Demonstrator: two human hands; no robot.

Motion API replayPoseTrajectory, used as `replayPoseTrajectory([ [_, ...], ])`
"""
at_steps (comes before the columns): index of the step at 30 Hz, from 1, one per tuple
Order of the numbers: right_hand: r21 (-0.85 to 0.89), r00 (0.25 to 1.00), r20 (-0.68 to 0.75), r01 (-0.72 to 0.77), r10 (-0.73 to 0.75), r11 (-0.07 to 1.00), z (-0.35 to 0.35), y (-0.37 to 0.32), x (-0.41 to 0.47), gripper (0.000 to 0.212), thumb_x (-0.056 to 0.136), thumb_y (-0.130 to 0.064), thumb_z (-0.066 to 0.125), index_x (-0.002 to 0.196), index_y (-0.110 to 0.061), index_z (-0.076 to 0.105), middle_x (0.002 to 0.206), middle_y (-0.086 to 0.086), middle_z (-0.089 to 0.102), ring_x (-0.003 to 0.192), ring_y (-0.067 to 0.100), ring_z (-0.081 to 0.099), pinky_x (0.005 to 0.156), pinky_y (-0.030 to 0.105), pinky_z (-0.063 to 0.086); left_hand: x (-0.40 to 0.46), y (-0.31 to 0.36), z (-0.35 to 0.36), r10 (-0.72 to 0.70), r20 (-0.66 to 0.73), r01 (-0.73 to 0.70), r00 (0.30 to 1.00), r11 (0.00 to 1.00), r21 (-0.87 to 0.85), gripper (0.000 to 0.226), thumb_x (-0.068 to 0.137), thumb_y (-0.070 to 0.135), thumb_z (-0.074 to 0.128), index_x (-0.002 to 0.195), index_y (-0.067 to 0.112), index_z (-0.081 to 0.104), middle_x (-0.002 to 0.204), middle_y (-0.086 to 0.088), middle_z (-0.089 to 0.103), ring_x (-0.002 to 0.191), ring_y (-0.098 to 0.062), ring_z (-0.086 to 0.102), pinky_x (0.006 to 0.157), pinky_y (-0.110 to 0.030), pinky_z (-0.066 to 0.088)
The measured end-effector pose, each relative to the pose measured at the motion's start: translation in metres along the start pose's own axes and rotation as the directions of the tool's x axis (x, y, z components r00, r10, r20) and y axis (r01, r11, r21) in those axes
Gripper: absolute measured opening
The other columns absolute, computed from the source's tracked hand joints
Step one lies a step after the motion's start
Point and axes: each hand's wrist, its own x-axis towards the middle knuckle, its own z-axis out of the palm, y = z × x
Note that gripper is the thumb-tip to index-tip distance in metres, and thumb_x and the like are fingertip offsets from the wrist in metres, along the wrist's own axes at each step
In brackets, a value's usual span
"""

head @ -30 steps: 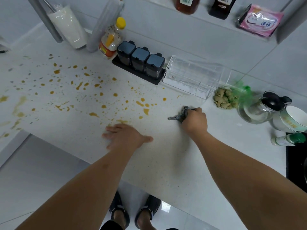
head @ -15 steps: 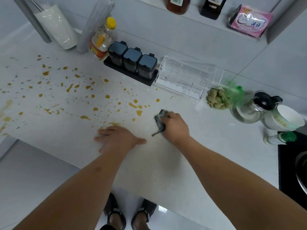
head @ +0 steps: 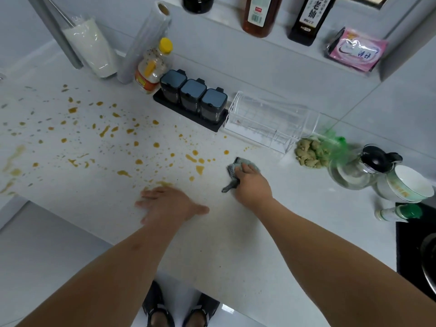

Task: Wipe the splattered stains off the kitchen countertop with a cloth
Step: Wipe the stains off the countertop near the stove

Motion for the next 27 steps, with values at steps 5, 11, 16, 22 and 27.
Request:
replayPoseTrajectory([
  [5,-0.017,0.997,0.004,-0.078,0.078,0.997,-0.018,0.004,0.033,0.056,0.091,-0.027,0.056,0.146,-0.018,0.045,0.153,0.007,0.04,0.141,0.03,0.037,0.106,0.041,0.045,0.01,-0.03,-0.025,0.137,-0.032,-0.137,0.99,0.99,-0.012,0.13,0.05,0.092,0.075,0.149,0.013,0.046,0.149,-0.017,0.05,0.142,-0.041,0.042,0.11,-0.053,0.041],
  [11,0.041,0.991,-0.05,-0.126,0.128,0.991,-0.023,-0.009,0.067,0.054,0.092,-0.028,0.055,0.144,-0.016,0.047,0.148,0.01,0.043,0.142,0.031,0.029,0.109,0.04,0.038,0.034,-0.078,-0.045,-0.02,-0.026,0.019,0.999,0.999,-0.032,0.125,0.051,0.075,0.089,0.145,0.004,0.049,0.148,-0.025,0.049,0.142,-0.047,0.041,0.11,-0.06,0.041],
  [16,0.071,0.997,-0.06,-0.05,0.055,0.996,-0.027,-0.02,0.075,0.043,0.093,-0.033,0.055,0.134,-0.02,0.056,0.142,0.006,0.05,0.137,0.032,0.038,0.11,0.039,0.04,0.04,-0.078,-0.028,-0.095,-0.009,0.095,0.995,0.995,0.025,0.168,0.049,0.08,0.086,0.158,-0.01,-0.004,0.165,-0.037,0.001,0.153,-0.055,0.005,0.119,-0.065,0.026],
  [22,0.039,0.996,-0.026,0.089,-0.088,0.995,-0.024,0.008,0.027,0.042,0.09,-0.03,0.055,0.132,-0.028,0.059,0.141,-0.003,0.054,0.132,0.028,0.046,0.1,0.038,0.048,0.041,-0.072,-0.029,-0.103,0.008,0.103,0.995,0.995,-0.019,0.168,0.049,0.074,0.091,0.157,-0.011,-0.005,0.163,-0.039,-0.002,0.152,-0.058,0.003,0.117,-0.069,0.029],
  [27,0.026,0.981,-0.03,-0.193,0.193,0.981,-0.032,0.022,0.043,0.045,0.091,-0.031,0.056,0.134,-0.018,0.054,0.141,0.006,0.048,0.133,0.031,0.04,0.098,0.04,0.048,0.039,-0.073,-0.024,-0.115,-0.049,0.109,0.992,0.987,-0.12,0.172,0.041,0.069,0.096,0.158,-0.008,-0.005,0.164,-0.037,-0.004,0.152,-0.056,0.005,0.112,-0.07,0.035],
])
